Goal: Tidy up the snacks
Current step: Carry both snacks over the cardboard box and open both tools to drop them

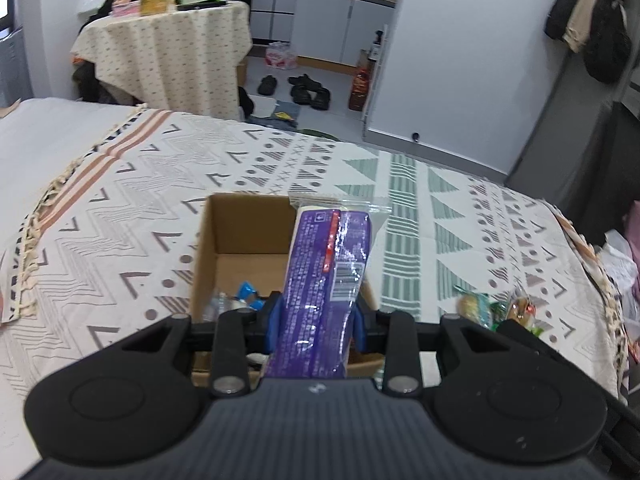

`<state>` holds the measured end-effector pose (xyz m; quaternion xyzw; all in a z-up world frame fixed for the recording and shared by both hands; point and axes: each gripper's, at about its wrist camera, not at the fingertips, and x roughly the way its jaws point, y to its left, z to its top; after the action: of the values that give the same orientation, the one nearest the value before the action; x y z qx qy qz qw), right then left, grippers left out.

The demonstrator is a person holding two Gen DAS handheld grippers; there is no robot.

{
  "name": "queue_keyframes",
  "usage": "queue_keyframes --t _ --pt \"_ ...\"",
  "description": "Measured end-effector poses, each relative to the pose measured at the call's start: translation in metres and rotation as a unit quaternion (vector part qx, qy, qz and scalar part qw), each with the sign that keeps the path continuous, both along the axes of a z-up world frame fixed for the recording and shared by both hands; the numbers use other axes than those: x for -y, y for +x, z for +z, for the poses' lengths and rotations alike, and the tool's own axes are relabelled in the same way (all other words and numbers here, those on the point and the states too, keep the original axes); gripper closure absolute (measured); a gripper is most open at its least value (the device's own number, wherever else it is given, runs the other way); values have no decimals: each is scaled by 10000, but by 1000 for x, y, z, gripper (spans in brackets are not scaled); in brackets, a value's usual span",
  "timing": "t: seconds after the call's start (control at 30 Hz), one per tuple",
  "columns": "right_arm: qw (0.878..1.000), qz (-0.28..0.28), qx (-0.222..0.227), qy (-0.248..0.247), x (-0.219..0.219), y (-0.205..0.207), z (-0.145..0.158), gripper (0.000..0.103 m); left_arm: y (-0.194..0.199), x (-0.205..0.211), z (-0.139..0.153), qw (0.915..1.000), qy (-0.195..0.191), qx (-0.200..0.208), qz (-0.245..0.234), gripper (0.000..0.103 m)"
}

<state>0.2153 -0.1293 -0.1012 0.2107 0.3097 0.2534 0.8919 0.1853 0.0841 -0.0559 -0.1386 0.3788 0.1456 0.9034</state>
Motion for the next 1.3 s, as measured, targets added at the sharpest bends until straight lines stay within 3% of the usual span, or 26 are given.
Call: queue_keyframes --t 0.43,0.83,0.97,1.13,1.2,1.3 --pt "9986 525 15 45 -59 8 -3 83 21 -48 -21 9994 -180 -202 221 69" --pt "9981 614 -17 24 -87 28 -13 83 49 -74 -47 9985 -307 -364 252 68" --pt "9979 648 -24 29 -96 33 -16 83 48 -79 -47 9989 -188 -310 311 63" --pt "9974 724 13 4 -105 35 -16 83 44 -86 -43 9987 -141 -324 379 50" --pt "9972 738 47 -52 -106 32 -14 77 40 -88 -41 9985 -104 -327 415 46" --pt "9975 673 128 -173 -104 29 -10 57 34 -86 -40 9982 -48 -365 473 36"
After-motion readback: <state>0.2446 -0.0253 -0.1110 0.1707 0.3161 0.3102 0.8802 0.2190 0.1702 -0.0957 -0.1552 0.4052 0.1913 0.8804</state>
